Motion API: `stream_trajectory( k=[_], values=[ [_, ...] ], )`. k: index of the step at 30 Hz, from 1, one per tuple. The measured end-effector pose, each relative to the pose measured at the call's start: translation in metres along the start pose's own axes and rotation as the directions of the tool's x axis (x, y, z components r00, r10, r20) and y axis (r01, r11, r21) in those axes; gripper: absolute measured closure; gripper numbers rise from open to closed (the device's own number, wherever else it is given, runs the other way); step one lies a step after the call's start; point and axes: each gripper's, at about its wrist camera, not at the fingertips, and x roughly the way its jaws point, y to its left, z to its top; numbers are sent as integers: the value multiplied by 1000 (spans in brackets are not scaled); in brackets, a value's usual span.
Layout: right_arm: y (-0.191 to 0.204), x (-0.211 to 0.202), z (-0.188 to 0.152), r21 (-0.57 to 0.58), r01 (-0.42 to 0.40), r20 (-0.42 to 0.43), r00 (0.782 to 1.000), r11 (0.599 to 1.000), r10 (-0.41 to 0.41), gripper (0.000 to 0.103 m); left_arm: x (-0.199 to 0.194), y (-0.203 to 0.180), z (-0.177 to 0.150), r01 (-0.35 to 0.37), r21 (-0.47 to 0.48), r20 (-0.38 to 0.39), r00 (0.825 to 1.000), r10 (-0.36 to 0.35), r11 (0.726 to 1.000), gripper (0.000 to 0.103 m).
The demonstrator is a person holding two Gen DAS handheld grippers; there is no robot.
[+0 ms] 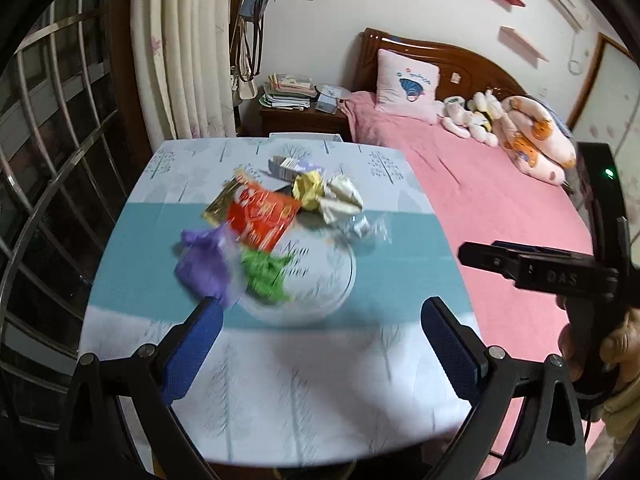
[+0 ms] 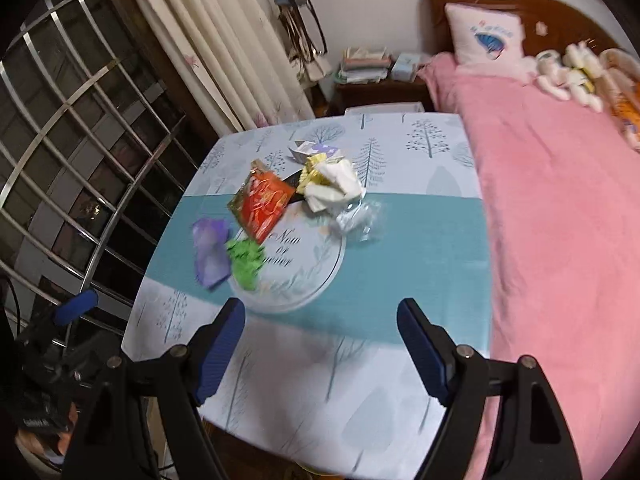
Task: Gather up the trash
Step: 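Grasp the clear plastic bottle with the right tool while the left tool grasps the white paper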
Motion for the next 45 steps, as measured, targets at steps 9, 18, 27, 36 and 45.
stream_trajectory(
  k=[9,18,27,36,45],
  values=[
    [-70,104,90,26,-125,-192,973,992,127,33,104,-33,58,-78,-34,-72,995,76,996,19],
    [-94,203,100,128,-215,-395,884,968,248,39,161,-32,59,-139,-55,-170,977,128,989,19],
    [-68,225,82,28,-286,-474,840,958,264,59,181,-28,54,-156,-61,-211,967,140,986,19],
    [-56,208,61,-119,-288,-473,858,950,200,80,188,-25,63,-140,-87,-209,971,120,986,19],
    [-55,172,44,-256,-273,-462,877,927,131,81,208,-46,79,-81,-74,-213,975,63,994,19]
  ],
)
